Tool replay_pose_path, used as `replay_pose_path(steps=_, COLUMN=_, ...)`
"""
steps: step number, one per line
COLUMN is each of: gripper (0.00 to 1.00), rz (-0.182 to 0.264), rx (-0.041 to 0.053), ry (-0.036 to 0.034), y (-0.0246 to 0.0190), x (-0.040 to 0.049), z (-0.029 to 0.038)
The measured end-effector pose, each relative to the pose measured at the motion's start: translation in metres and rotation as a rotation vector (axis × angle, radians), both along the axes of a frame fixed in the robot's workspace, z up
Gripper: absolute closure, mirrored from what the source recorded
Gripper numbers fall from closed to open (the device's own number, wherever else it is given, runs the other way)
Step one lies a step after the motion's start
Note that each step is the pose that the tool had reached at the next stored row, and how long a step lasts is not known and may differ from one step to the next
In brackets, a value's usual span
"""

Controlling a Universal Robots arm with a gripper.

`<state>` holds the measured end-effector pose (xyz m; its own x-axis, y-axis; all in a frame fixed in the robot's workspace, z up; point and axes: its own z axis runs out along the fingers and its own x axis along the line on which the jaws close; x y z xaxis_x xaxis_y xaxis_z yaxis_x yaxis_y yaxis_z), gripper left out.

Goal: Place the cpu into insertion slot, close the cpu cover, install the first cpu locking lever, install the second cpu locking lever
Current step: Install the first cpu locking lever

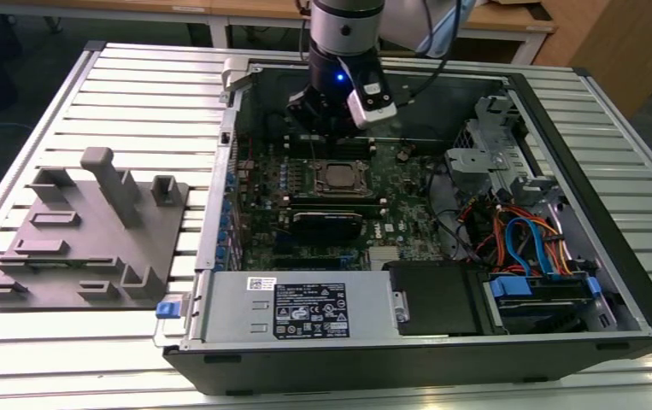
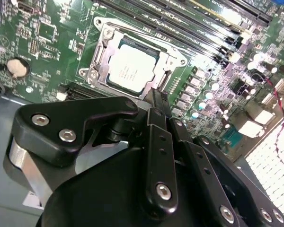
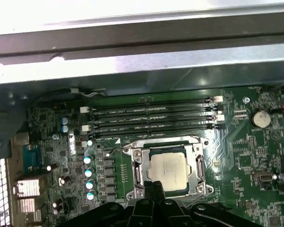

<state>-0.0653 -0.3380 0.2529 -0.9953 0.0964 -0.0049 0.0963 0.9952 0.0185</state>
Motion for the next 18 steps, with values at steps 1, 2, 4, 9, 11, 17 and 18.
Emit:
replay_pose_path(steps=1, gripper=0.9, rz=0.005, rx=0.0001, ry=-0.0001, y=0.0, x=-0.0004, z=-0.0001)
replay_pose_path(steps=2, gripper=0.9, rz=0.008, rx=0.0002, ry=-0.0001, y=0.0, x=-0.0009, z=-0.0001)
replay_pose_path(steps=4, gripper=0.9, rz=0.009, rx=0.0001, ry=-0.0001, y=0.0, x=-0.0009, z=-0.0001)
replay_pose_path(steps=9, gripper=0.9, rz=0.01, rx=0.0001, ry=0.0, y=0.0, x=-0.0009, z=-0.0001)
replay_pose_path(steps=11, gripper=0.9, rz=0.01, rx=0.0001, ry=0.0, y=0.0, x=-0.0009, z=-0.0001)
replay_pose_path(steps=17, gripper=0.9, rz=0.011, rx=0.0002, ry=-0.0001, y=0.0, x=-0.0029, z=-0.0001)
replay_pose_path(steps=18, gripper=0.9, rz=0.013, rx=0.0001, ry=-0.0001, y=0.0, x=-0.0037, z=-0.0001)
